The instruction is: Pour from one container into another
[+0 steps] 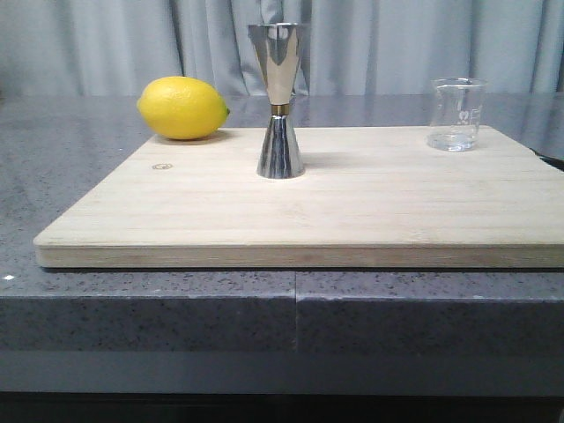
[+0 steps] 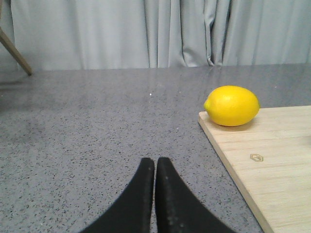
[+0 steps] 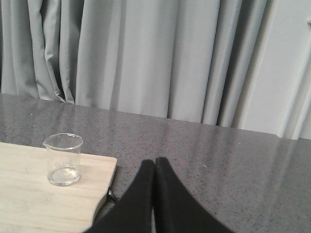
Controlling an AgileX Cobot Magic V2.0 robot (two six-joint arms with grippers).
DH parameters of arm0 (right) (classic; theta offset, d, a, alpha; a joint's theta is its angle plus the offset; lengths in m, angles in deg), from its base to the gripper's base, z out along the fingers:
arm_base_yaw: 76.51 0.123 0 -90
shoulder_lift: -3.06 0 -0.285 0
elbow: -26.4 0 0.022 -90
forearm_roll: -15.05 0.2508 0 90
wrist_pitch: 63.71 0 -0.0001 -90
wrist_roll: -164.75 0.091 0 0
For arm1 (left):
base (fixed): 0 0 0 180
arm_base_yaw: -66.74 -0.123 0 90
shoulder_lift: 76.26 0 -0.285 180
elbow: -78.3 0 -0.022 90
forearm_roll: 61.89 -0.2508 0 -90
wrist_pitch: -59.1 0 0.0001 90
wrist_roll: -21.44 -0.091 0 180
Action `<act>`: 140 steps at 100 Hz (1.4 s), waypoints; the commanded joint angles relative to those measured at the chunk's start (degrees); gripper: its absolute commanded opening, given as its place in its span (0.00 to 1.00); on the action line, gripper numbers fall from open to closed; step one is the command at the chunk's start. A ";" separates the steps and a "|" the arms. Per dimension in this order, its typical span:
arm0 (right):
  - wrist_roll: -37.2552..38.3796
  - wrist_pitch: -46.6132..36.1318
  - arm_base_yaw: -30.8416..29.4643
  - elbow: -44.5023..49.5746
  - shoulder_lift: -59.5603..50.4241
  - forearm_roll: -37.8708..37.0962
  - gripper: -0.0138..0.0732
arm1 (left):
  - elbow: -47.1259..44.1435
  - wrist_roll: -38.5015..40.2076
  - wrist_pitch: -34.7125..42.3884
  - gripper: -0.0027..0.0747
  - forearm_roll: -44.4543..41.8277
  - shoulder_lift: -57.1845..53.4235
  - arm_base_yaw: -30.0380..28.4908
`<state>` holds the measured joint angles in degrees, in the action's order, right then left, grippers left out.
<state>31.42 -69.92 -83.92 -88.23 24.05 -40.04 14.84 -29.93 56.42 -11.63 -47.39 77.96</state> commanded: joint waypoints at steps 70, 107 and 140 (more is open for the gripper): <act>0.03 -2.07 -0.29 -1.40 0.17 -0.09 0.08 | -15.12 54.29 20.30 0.01 -52.85 -11.97 -4.41; 0.03 -2.07 -0.29 -1.40 0.17 -0.09 0.08 | -15.21 54.63 12.28 0.01 -53.55 -17.13 -8.49; 0.03 -2.07 -0.29 -1.40 0.27 -0.09 0.08 | -15.21 54.63 7.12 0.01 -53.30 -22.75 -8.49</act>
<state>31.42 -69.92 -83.92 -88.23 24.05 -40.04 0.76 24.23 60.14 -65.34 -68.80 69.54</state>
